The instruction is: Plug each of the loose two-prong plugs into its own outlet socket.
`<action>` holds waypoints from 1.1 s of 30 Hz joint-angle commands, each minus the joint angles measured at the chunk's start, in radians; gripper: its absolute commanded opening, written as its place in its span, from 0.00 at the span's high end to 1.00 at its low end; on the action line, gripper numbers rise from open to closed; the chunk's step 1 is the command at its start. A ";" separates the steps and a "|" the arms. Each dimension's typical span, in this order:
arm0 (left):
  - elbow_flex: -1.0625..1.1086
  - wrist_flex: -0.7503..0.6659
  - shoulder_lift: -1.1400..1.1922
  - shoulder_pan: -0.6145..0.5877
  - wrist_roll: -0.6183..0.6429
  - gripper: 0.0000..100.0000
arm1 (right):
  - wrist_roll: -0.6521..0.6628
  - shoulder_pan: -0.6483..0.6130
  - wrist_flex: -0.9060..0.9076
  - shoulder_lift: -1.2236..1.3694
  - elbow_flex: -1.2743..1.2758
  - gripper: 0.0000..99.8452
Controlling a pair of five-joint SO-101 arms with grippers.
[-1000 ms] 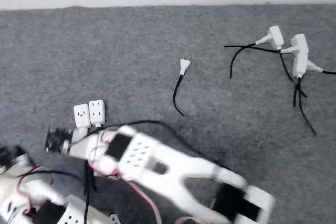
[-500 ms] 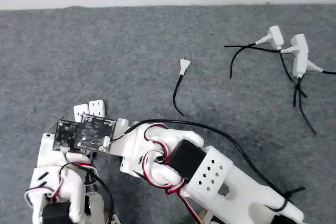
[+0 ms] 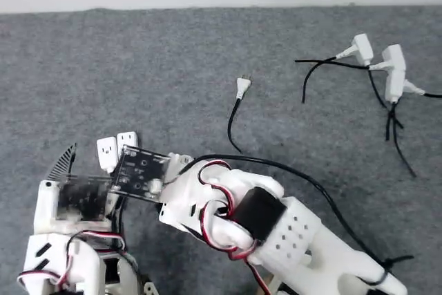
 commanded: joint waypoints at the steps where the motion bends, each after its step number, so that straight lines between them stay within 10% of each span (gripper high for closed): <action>1: -0.127 0.002 -0.021 0.008 -0.009 0.71 | 0.008 0.045 -0.031 0.007 0.023 0.99; 33: 0.351 -0.115 -0.021 0.173 -0.006 0.71 | -0.015 0.053 0.067 -0.259 0.025 0.99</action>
